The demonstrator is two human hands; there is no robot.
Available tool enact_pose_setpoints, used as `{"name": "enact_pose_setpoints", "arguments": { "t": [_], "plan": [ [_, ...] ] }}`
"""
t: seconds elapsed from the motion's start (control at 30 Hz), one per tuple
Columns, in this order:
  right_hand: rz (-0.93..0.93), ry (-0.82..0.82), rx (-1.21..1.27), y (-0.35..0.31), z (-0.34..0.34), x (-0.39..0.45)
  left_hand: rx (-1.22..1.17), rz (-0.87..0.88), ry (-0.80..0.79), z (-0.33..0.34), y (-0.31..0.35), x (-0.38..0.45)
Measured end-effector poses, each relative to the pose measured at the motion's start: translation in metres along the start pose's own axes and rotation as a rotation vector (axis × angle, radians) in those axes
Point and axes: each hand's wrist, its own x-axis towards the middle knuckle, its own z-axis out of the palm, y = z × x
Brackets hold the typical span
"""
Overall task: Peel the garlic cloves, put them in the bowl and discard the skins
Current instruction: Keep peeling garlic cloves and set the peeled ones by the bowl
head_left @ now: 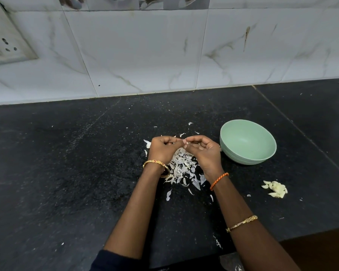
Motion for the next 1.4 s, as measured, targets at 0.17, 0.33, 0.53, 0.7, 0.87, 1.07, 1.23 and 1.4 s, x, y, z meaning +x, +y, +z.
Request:
{"name": "enact_pose_setpoints", "arguments": {
  "t": [0.17, 0.33, 0.53, 0.7, 0.87, 1.07, 1.23, 1.4],
  "plan": [
    [0.034, -0.091, 0.034, -0.003, -0.006, 0.0, -0.095, -0.093, -0.04, -0.004, 0.006, -0.004],
    [0.062, -0.125, -0.042, 0.0, -0.012, 0.004, -0.081, -0.077, -0.149, -0.009, 0.01, -0.007],
    [0.031, -0.186, -0.095, -0.002, -0.011, 0.001, -0.047, 0.007, -0.15, -0.014, -0.001, 0.0],
    [0.054, -0.202, -0.099, -0.001, -0.013, 0.001, 0.011, 0.045, -0.192, -0.016, 0.001, 0.0],
    [0.014, -0.206, -0.214, -0.004, -0.013, 0.002, 0.055, 0.091, -0.144, -0.016, -0.003, 0.004],
    [0.127, -0.151, -0.134, -0.007, -0.007, 0.001, 0.171, 0.196, -0.08, -0.011, -0.008, 0.006],
    [0.235, -0.091, 0.077, -0.013, -0.006, 0.001, 0.207, 0.211, -0.056, -0.007, -0.01, 0.005],
    [0.266, -0.069, 0.142, -0.011, -0.009, 0.002, 0.196, 0.205, -0.075, -0.008, -0.011, 0.005]
  ]
}}
